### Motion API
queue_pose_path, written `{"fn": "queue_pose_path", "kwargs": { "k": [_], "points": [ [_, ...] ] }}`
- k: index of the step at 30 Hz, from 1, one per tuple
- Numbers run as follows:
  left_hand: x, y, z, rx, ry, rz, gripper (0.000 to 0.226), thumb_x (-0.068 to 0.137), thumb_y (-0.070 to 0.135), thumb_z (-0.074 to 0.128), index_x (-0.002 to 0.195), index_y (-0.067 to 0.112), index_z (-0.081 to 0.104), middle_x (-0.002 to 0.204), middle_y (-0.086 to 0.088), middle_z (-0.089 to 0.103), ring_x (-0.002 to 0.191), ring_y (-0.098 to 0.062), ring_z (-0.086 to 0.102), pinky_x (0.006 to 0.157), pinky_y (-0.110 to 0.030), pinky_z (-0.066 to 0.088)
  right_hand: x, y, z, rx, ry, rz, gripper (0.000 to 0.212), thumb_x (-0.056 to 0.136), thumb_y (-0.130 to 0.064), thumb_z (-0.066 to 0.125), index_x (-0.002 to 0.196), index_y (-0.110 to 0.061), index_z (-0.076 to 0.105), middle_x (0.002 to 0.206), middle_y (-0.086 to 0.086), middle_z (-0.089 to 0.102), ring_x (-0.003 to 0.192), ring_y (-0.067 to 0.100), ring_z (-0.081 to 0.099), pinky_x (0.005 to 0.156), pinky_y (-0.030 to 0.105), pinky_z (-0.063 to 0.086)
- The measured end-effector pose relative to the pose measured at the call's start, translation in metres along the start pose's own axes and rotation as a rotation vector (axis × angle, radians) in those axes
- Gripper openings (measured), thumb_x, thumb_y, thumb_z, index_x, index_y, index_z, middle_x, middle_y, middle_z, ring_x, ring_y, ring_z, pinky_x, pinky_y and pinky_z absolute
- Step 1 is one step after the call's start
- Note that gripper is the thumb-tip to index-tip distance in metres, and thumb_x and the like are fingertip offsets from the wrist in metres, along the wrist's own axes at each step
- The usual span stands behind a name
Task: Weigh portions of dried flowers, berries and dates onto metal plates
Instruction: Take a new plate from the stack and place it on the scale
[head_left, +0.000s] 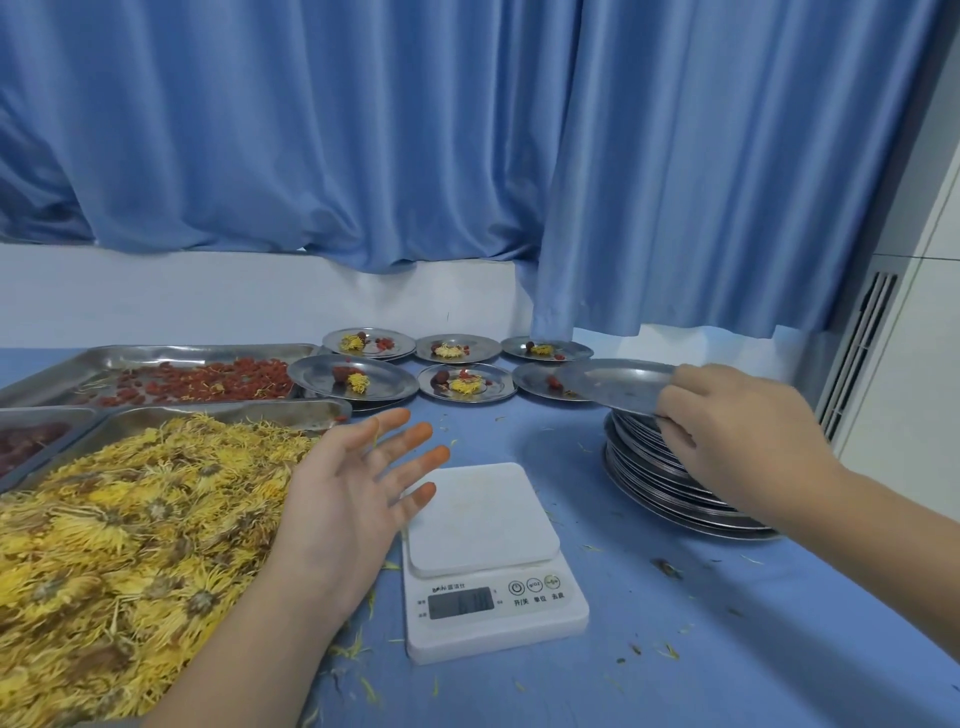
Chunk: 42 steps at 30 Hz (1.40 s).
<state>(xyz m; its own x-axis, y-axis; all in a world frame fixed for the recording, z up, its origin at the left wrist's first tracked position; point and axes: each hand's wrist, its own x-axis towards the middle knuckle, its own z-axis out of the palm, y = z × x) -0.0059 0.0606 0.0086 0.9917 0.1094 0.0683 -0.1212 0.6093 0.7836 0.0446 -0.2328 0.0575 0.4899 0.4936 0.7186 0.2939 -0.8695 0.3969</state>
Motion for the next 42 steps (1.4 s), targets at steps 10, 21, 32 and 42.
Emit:
{"fn": "queue_pose_path", "kwargs": {
  "k": [10,21,32,42],
  "points": [
    [0.002,0.008,-0.008,-0.066,0.193,0.172,0.022,0.092,0.029,0.045,0.097,0.017,0.063,0.092,-0.001,0.067,0.080,-0.019,0.065,0.066,-0.030,0.042,-0.003,-0.067,0.005,0.179,0.207,-0.290,0.022,0.061,0.002,0.073,0.058,-0.011,0.056,0.057,0.003,0.049,0.047,0.026,0.046,0.037,0.028,0.033],
    [0.004,0.010,-0.012,-0.084,0.199,0.210,0.023,0.091,0.030,0.045,0.092,0.018,0.064,0.087,-0.002,0.066,0.066,-0.015,0.063,0.056,-0.026,0.043,-0.021,-0.108,0.025,0.334,0.147,-0.402,0.022,0.050,0.001,0.077,0.059,-0.014,0.063,0.057,0.000,0.050,0.043,0.020,0.041,0.037,0.027,0.036],
    [0.003,0.011,-0.010,-0.078,0.219,0.204,0.022,0.091,0.030,0.046,0.090,0.017,0.064,0.087,-0.003,0.064,0.064,-0.016,0.061,0.058,-0.027,0.040,-0.046,-0.093,0.014,0.512,0.091,-0.321,0.027,0.092,-0.027,0.054,0.074,-0.014,0.070,0.066,0.000,0.055,0.053,0.021,0.049,0.047,0.028,0.039],
    [0.003,0.011,-0.012,-0.032,0.237,0.192,0.023,0.089,0.032,0.047,0.087,0.019,0.065,0.086,0.000,0.064,0.063,-0.016,0.060,0.060,-0.028,0.040,-0.075,-0.073,0.021,0.779,-0.438,-0.084,0.032,0.086,-0.060,0.042,0.095,-0.035,0.060,0.059,-0.018,0.049,0.056,0.003,0.048,0.054,0.025,0.045]
  ]
}}
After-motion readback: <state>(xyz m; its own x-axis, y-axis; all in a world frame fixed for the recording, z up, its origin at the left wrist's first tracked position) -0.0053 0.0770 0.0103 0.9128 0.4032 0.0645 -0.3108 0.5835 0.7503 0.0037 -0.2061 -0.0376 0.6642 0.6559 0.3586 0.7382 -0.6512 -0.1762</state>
